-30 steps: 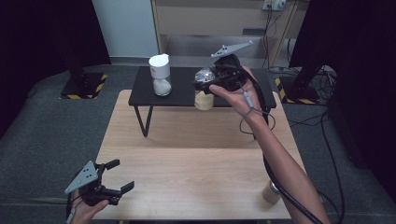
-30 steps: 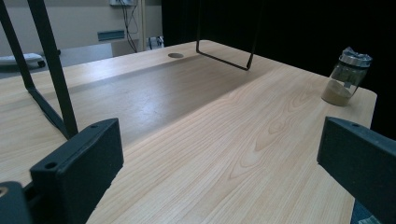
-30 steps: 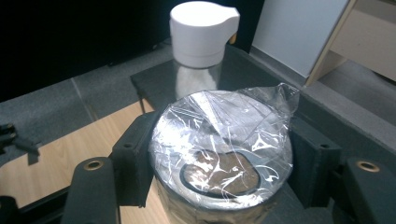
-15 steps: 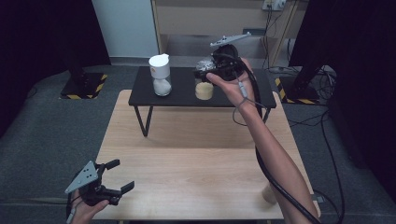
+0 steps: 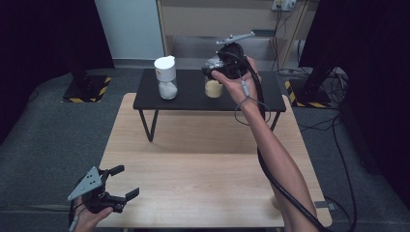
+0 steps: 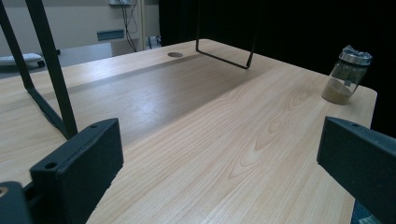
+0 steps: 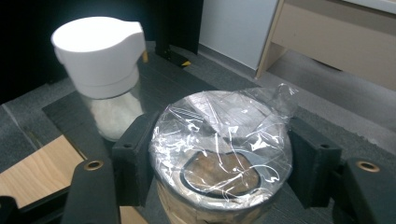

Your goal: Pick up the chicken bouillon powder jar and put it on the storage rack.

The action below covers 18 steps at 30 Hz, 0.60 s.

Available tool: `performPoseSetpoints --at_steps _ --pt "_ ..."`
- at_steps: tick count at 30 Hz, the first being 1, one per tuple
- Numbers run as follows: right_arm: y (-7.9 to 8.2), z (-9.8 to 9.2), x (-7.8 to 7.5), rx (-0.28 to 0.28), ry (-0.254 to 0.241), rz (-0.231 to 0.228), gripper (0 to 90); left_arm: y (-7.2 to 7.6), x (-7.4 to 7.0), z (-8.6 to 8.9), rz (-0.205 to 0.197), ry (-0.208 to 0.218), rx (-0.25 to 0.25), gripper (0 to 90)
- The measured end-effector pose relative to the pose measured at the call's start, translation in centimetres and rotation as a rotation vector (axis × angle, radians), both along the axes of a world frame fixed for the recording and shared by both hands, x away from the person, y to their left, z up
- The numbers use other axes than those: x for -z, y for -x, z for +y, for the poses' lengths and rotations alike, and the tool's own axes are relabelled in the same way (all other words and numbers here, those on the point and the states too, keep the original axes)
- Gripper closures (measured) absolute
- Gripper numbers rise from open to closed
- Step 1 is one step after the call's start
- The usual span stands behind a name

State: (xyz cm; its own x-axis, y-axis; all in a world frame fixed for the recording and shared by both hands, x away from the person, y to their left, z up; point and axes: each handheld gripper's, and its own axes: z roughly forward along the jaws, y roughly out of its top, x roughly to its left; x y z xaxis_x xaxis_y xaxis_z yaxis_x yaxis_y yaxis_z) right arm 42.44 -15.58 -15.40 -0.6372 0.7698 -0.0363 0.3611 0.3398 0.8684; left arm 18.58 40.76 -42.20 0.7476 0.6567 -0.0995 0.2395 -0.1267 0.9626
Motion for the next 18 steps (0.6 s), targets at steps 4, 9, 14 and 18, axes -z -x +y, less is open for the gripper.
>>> performPoseSetpoints --at_steps 4,9,14,18 --pt "-0.3 0.4 0.4 0.028 0.005 0.000 34.9 0.0 0.0 0.0 -0.001 0.000 0.000 0.0" --pt "-0.9 0.5 0.9 0.043 0.001 0.007 34.9 0.0 0.0 0.0 -0.001 0.000 0.003 0.0" --pt "-1.1 0.7 1.0 0.045 0.008 0.010 34.9 0.0 0.0 0.0 0.000 0.000 0.002 0.0" --pt "-1.3 0.8 1.2 0.049 0.011 0.011 34.9 0.0 0.0 0.0 -0.002 -0.006 0.005 0.0"
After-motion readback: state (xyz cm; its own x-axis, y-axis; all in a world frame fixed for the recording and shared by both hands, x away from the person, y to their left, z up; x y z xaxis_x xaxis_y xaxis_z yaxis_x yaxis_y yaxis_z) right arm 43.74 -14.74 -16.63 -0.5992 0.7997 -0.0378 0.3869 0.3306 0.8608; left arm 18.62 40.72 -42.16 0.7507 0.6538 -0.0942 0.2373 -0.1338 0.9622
